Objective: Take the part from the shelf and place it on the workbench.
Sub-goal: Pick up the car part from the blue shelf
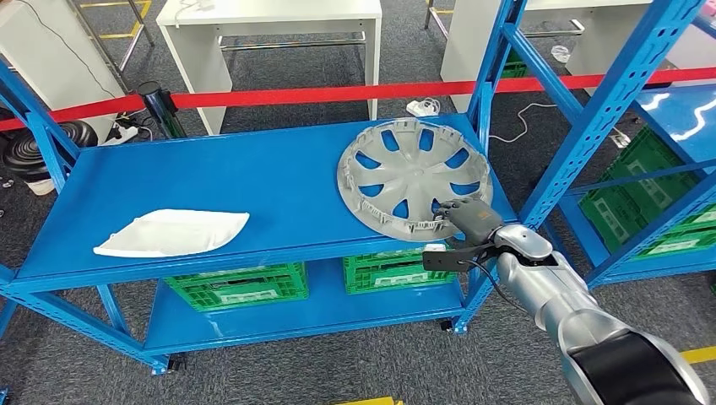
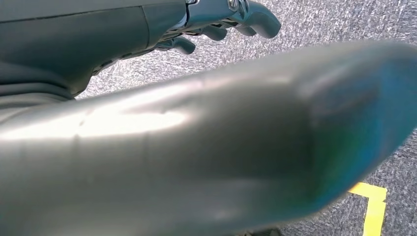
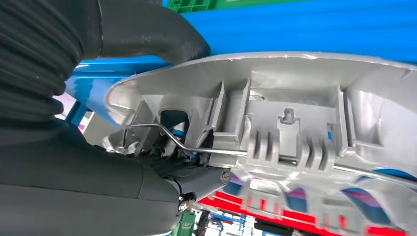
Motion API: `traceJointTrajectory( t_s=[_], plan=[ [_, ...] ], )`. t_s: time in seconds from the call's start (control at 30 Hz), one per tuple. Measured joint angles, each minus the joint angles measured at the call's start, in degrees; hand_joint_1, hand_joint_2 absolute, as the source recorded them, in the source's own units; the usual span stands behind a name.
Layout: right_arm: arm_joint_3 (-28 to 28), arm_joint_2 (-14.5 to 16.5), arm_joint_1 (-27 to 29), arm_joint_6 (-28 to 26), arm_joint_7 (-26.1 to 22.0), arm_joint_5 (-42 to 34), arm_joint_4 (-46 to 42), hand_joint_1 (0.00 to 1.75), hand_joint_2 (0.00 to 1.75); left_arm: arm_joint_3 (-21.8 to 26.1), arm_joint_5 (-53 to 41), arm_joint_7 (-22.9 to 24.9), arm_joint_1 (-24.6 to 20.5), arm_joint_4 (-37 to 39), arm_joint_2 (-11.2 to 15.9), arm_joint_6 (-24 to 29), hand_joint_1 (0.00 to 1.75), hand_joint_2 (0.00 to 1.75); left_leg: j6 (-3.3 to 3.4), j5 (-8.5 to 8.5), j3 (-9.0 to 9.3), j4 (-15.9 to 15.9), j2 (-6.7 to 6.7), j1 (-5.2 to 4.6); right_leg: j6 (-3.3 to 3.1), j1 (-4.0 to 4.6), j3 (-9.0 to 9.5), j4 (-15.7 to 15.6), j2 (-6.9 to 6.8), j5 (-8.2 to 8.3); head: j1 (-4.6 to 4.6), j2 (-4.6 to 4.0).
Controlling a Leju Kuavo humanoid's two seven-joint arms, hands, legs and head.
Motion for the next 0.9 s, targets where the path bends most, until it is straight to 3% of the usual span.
traceJointTrajectory(
  t_s=[0.33,0.47,0.6,0.73,0.77,0.87,0.9],
  plan=[
    [0.1,-0.3,1.1,-1.0,-0.1,-1.9,-0.1,1.75,1.75,-0.6,-1.3,-1.5,-0.5,0.0,0.0,-2.8,0.00,0.00,0.00,0.00,0.03,0.0,0.02,-0.01,0.00,-0.01,0.02,0.0,0.03,0.00,0.01,0.00],
    [0.0,-0.3,1.2,-1.1,-0.1,-2.4,-0.6,1.75,1.75,-1.0,-1.6,-1.5,-0.7,0.0,0.0,-2.4,0.00,1.75,0.00,0.00,0.11,0.0,0.02,-0.01,0.00,-0.01,0.10,0.0,0.02,0.00,0.01,0.00],
    [0.0,-0.3,1.9,-1.7,-0.5,-2.9,-2.1,1.75,1.75,-1.2,-2.4,-2.6,-0.9,0.0,0.0,-1.3,0.00,1.75,0.00,0.00,0.19,0.0,0.02,-0.01,0.00,-0.01,0.20,0.0,0.02,0.00,0.02,0.00],
    [0.0,-0.4,3.2,-1.8,-0.7,-3.0,-4.9,1.75,1.75,-2.7,-6.8,-3.3,-0.9,-0.4,-0.1,6.0,0.00,1.75,0.00,0.00,0.21,0.0,0.06,-0.01,0.00,0.00,0.20,0.0,0.03,0.00,0.02,0.00],
    [0.0,-0.5,3.5,-1.8,-0.6,-2.9,-5.8,1.75,1.75,-3.2,-7.9,-3.7,-0.9,-0.6,-0.1,7.5,0.00,1.31,0.00,0.00,0.21,0.0,0.06,-0.01,0.00,-0.01,0.20,0.0,0.03,0.00,0.01,0.00],
    [0.1,-0.7,4.8,-2.3,0.2,-2.0,-8.8,1.75,1.75,-3.7,-8.8,-4.2,-1.0,-0.9,-0.2,7.5,0.00,1.31,0.00,0.00,0.21,0.0,0.07,-0.01,0.00,-0.01,0.20,0.0,0.03,0.00,0.01,0.00],
    [0.2,-0.7,5.2,-2.5,0.4,-1.6,-9.7,1.75,1.75,-3.8,-8.9,-4.1,-1.1,-0.9,-0.3,6.7,0.00,1.75,0.00,-0.01,0.21,0.0,0.08,0.00,0.00,0.00,0.19,0.0,0.04,0.00,0.01,0.00]
  ],
)
